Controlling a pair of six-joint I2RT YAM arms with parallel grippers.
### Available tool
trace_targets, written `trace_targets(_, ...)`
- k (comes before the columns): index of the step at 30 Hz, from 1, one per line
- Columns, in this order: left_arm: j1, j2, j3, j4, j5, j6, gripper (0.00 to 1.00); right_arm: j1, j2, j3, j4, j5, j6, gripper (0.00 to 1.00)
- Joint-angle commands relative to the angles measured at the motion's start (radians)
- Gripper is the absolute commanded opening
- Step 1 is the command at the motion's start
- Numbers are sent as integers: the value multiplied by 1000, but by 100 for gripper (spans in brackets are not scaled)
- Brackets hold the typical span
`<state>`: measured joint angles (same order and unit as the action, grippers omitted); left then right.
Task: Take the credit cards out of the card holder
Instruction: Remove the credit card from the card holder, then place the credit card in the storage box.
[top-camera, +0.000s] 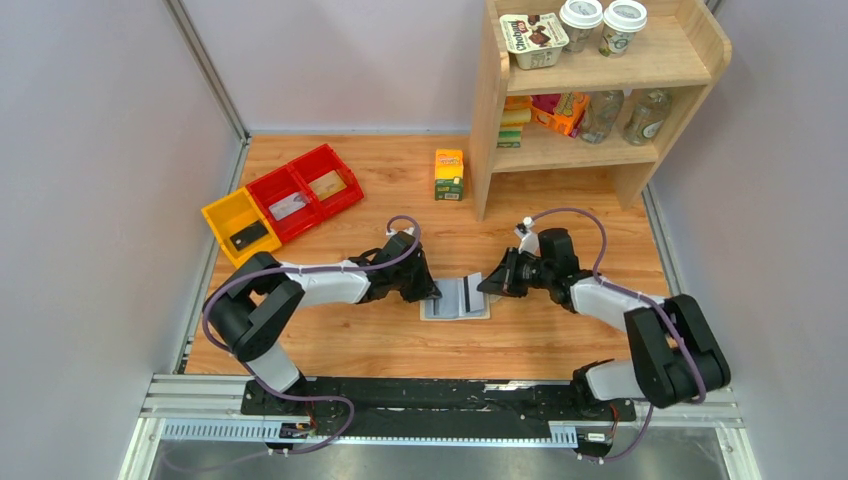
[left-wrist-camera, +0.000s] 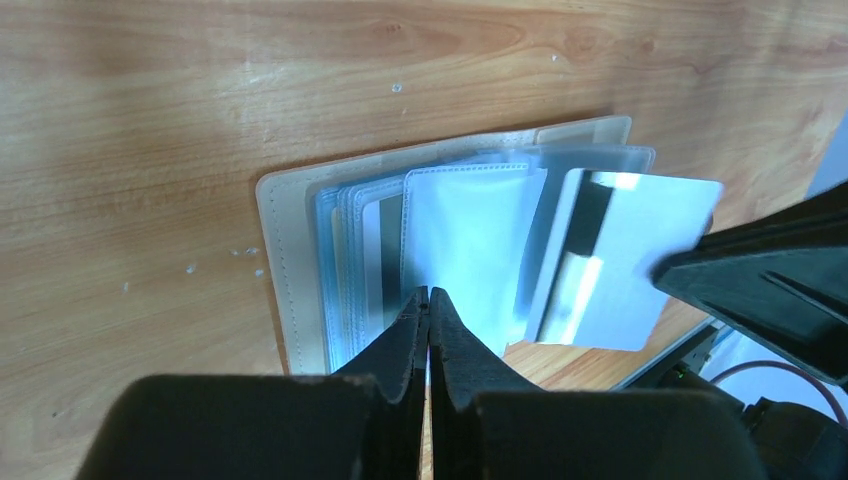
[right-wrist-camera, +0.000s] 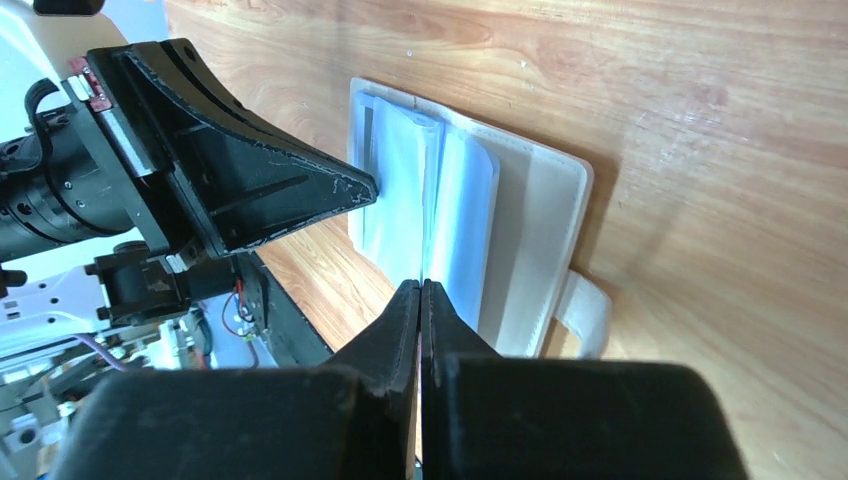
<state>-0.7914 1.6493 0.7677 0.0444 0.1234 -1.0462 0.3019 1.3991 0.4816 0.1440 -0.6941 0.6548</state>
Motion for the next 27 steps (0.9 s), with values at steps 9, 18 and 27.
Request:
trace_targets(9, 35, -299, 77, -317, -93, 126, 53, 84, -350, 136, -420, 304, -198, 0)
trace_targets(18, 70, -534, 205, -590, -110, 141, 69, 449, -408, 307, -497, 801, -395, 0)
trace_targets(27, 72, -592, 269, -660, -67, 66, 73, 887, -355, 290, -282, 1260, -687, 0)
